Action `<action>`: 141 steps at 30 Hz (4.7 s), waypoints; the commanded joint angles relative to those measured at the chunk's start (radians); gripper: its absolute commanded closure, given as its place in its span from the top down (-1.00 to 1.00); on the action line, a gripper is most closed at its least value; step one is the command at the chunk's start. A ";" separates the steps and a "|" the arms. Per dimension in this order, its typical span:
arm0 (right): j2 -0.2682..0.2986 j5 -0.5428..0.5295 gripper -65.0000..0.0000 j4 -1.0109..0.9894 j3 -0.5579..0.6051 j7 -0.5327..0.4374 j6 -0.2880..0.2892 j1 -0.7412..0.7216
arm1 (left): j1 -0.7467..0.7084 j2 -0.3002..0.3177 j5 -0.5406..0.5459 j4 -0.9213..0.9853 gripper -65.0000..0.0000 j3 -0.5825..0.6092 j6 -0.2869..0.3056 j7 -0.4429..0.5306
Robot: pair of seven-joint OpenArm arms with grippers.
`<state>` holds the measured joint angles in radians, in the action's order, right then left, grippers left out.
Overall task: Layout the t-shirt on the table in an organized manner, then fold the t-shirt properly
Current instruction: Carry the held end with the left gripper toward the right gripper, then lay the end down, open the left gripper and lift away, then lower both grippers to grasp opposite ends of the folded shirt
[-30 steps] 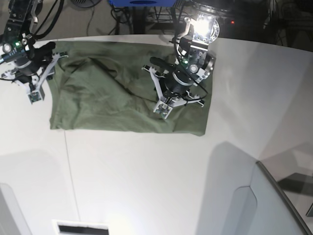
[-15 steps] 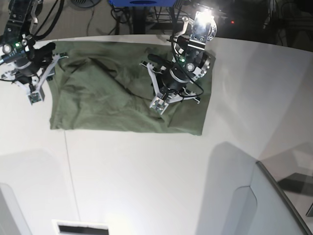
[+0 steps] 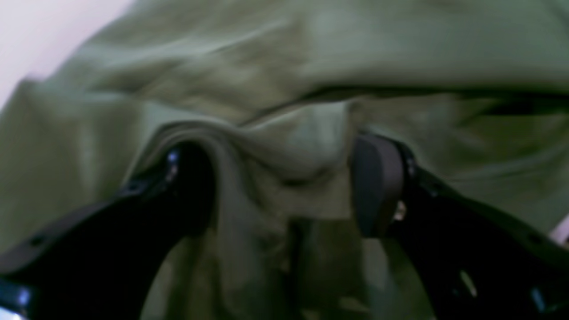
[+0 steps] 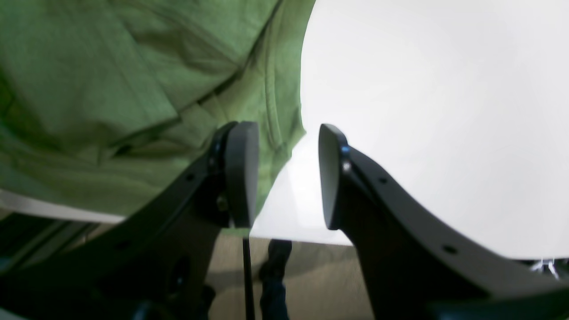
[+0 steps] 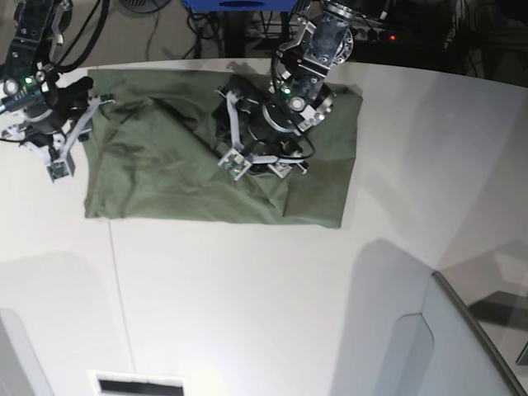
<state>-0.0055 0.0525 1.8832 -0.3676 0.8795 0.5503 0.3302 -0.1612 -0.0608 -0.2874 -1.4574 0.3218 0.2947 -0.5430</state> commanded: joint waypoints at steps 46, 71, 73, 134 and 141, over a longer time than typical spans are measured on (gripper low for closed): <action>0.006 -0.006 -0.33 0.014 0.005 0.011 0.000 -0.059 | 0.025 0.046 0.012 -0.119 -1.00 -0.114 -0.102 -0.162; 0.005 -0.006 -0.33 0.019 0.006 0.011 0.000 -0.056 | 0.213 -0.049 0.010 -0.072 -1.00 -0.132 -0.104 -0.111; 0.002 -0.009 -0.33 0.019 0.006 0.011 0.000 -0.058 | 0.147 -0.012 0.004 -0.134 -1.00 -0.165 -0.105 -0.101; 0.178 -0.719 0.72 -0.867 -0.224 0.272 0.148 -0.359 | -0.292 0.290 0.640 -0.269 -1.00 -0.959 0.113 0.028; 0.160 -0.719 0.71 -0.867 -0.183 0.272 0.148 -0.354 | -0.292 0.290 0.640 -0.268 -1.00 -0.959 0.113 0.028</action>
<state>0.1635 -0.7204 1.0218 -0.5579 1.1038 0.7136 -0.0326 -0.4519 0.2173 0.3443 -1.7107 -0.6315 0.4080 -0.5358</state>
